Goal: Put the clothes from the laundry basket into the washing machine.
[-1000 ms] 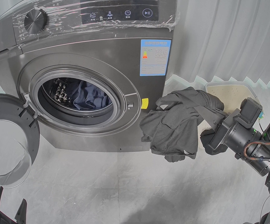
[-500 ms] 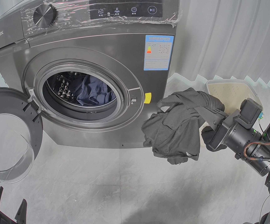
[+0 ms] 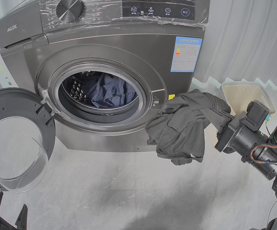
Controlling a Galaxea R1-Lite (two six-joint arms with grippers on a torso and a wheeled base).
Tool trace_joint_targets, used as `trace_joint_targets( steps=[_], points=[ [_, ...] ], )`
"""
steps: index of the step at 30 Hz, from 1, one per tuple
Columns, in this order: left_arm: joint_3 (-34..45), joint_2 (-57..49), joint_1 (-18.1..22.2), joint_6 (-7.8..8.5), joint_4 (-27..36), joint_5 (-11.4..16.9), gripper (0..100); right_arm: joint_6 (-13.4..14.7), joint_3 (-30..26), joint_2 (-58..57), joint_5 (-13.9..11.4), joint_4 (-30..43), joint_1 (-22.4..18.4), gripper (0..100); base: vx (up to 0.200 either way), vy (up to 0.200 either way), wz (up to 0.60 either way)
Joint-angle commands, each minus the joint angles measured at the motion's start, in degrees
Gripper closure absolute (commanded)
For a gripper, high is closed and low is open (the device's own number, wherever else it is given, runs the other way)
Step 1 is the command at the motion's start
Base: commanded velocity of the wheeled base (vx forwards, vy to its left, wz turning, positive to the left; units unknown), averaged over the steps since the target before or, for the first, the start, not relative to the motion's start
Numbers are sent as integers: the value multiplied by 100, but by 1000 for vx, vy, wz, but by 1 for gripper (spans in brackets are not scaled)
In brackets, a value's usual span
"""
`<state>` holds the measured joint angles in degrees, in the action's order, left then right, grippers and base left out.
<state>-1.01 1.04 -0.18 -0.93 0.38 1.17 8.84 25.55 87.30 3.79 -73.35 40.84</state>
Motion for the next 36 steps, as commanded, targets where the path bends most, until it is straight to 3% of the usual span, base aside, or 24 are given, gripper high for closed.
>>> trace_joint_targets(
  steps=[1,6,30,36],
  points=[
    [84,-95,1,-4,6,-3,0,-5,2,-2,8,-4,-6,100,0,200,0],
    [84,-95,1,-4,6,-3,0,4,-6,-2,-1,-4,-6,100,0,200,0],
    [84,-95,1,-4,6,-3,0,13,-15,33,-1,-4,-6,100,-25,0,0],
    [84,-95,1,5,-3,-3,0,13,-15,42,-1,-4,-6,100,0,200,0]
  ],
)
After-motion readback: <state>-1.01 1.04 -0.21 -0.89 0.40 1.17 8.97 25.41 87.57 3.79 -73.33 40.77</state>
